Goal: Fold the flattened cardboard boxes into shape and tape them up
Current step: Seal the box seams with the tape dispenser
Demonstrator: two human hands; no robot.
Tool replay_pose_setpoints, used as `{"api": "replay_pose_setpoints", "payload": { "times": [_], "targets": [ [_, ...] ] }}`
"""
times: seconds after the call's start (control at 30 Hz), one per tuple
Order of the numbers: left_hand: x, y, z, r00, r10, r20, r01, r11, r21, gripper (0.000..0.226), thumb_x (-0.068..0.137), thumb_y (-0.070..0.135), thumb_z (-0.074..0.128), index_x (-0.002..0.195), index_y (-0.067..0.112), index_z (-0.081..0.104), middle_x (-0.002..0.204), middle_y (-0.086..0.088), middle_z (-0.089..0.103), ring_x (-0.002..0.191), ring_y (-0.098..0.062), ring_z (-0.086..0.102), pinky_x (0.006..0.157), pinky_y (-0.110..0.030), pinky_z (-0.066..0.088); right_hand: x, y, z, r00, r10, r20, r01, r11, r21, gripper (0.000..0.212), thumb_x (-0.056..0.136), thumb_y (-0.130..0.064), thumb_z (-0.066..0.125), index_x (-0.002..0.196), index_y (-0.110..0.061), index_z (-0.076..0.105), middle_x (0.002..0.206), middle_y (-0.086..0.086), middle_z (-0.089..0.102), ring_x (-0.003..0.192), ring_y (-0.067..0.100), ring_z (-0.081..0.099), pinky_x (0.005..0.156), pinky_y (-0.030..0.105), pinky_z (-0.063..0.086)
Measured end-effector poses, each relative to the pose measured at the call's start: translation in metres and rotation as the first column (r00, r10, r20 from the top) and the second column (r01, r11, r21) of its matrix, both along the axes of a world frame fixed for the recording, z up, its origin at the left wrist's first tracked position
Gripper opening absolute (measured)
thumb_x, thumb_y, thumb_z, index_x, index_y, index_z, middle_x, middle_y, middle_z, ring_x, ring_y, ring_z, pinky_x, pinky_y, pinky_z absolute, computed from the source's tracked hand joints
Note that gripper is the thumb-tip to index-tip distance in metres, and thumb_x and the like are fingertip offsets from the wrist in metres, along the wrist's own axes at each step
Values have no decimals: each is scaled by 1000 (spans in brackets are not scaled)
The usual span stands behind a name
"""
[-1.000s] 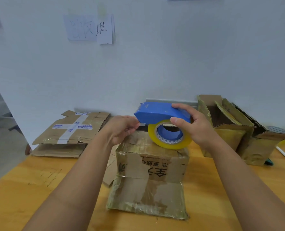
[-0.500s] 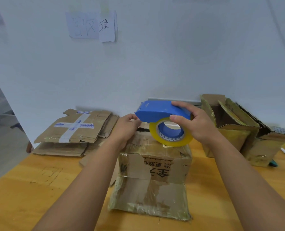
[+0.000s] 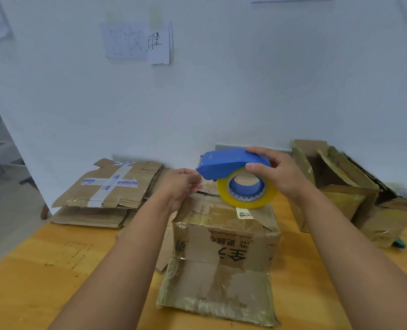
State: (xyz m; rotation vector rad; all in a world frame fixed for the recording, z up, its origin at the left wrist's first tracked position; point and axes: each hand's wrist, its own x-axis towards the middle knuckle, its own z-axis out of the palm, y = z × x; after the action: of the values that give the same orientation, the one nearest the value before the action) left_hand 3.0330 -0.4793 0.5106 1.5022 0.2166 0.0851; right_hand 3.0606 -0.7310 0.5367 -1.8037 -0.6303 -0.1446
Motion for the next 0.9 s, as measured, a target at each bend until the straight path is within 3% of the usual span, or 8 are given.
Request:
{"api": "replay_pose_setpoints", "payload": {
  "times": [0.13,0.4,0.67,0.83,0.9],
  "targets": [
    [5,6,0,1000,-11,-11,11,1000,20,5,96,-2,56,94,1,60,71,-8,59,56,-11,53,54,-18,48,3,1,-3,1000,-12,-3,12,999,-41,34,88,-37,74,120,-45,68,113,-29,65,104,-5,62,80,7,48],
    [13,27,8,999,17,-31,-17,999,-32,14,97,0,58,83,6,61,72,-4,59,60,-8,52,55,-14,50,7,1,-1,1000,16,-16,-17,996,-90,35,84,-45,72,118,-49,66,121,-18,64,101,1,64,81,13,49],
    [11,49,1,996,50,-70,-53,998,-43,11,99,5,56,88,8,60,71,-2,55,61,-8,48,52,-14,47,9,9,14,998,56,17,-53,989,-138,34,87,-40,73,120,-44,67,112,-28,66,103,-1,65,82,13,50],
    [14,47,-14,988,61,-142,-69,996,-52,14,99,8,56,86,10,60,70,-1,53,53,-5,49,50,-14,47,11,10,9,999,31,9,-29,979,-204,37,85,-50,72,122,-48,66,119,-24,65,109,-2,61,96,24,46],
    [14,48,-21,984,60,-166,-70,996,-54,9,98,8,58,91,8,62,71,-2,55,51,-5,51,51,-17,47,12,13,7,1000,31,0,-30,976,-215,34,87,-49,71,120,-50,65,119,-27,64,109,-6,60,95,21,45]
  ]
}}
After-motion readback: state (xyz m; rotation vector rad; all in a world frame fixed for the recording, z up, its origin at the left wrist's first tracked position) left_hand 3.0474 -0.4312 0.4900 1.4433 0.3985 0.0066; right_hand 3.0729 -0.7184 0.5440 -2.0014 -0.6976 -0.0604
